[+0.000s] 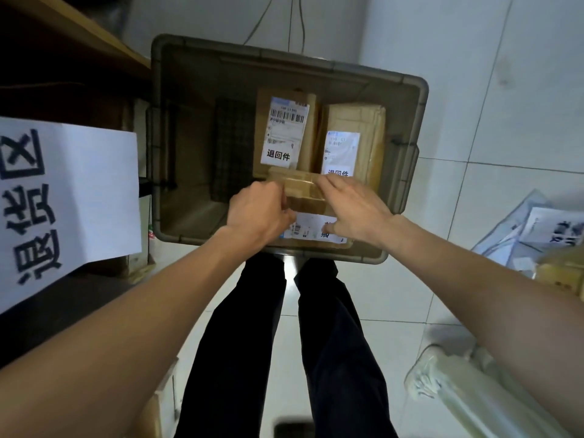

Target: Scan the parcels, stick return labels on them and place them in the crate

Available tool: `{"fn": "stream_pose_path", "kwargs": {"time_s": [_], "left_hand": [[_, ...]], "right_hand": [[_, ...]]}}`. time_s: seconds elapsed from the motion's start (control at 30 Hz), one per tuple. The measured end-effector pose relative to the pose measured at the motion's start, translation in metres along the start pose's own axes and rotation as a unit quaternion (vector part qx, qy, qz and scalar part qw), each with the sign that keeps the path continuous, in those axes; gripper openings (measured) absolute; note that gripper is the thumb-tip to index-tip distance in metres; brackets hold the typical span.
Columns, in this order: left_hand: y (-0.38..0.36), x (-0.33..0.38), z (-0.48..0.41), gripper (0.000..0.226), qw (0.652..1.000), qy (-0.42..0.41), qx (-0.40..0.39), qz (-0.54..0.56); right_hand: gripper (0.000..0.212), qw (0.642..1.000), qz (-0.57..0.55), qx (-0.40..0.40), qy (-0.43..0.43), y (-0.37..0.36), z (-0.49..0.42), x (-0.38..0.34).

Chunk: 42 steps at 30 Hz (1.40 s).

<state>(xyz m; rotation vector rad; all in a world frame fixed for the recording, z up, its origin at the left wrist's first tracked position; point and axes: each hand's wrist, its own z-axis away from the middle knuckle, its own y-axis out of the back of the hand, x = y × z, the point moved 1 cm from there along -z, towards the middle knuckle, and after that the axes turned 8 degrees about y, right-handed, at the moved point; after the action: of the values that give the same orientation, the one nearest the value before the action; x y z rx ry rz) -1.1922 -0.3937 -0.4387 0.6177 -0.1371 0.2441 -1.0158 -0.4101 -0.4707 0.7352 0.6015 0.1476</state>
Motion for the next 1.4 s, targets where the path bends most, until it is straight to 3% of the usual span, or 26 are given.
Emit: {"fn": "stream_pose_path", "kwargs": {"time_s": [0.23, 0.57, 0.7, 0.83, 0.97, 1.13, 1.23, 1.33, 1.4], "left_hand": [[0.053, 0.006, 0.05, 0.019, 0.999, -0.01, 0.023, -0.029], [0.224, 0.053, 0.198, 0.034, 0.985, -0.04, 0.164, -0.029], [0.294, 0.054, 0.262, 0.033, 0.972, -0.024, 0.234, -0.018], [0.344, 0.018, 0.335, 0.033, 0.953, 0.039, 0.299, 0.036], [0.356, -0.042, 0.414, 0.031, 0.913, 0.127, 0.37, 0.117], [0.315, -0.133, 0.518, 0.03, 0.831, 0.261, 0.428, 0.241], [0.265, -0.181, 0.581, 0.025, 0.767, 0.338, 0.451, 0.307], [0.203, -0.217, 0.644, 0.025, 0.695, 0.411, 0.467, 0.36], [0.158, -0.235, 0.684, 0.029, 0.647, 0.456, 0.468, 0.394]], "right_hand": [[0.067, 0.999, 0.031, -0.025, -0.025, 0.075, 0.041, -0.042], [0.064, 0.991, 0.09, 0.085, -0.051, 0.277, 0.135, -0.162], [0.071, 0.98, 0.147, 0.131, -0.019, 0.348, 0.153, -0.21], [0.074, 0.963, 0.201, 0.165, 0.067, 0.403, 0.153, -0.274], [0.071, 0.95, 0.222, 0.158, 0.155, 0.427, 0.151, -0.355], [0.066, 0.911, 0.253, 0.122, 0.301, 0.405, 0.145, -0.478], [0.069, 0.868, 0.295, 0.105, 0.386, 0.367, 0.152, -0.559], [0.053, 0.818, 0.311, 0.072, 0.478, 0.316, 0.169, -0.64], [0.053, 0.785, 0.324, 0.042, 0.527, 0.277, 0.187, -0.689]]}}
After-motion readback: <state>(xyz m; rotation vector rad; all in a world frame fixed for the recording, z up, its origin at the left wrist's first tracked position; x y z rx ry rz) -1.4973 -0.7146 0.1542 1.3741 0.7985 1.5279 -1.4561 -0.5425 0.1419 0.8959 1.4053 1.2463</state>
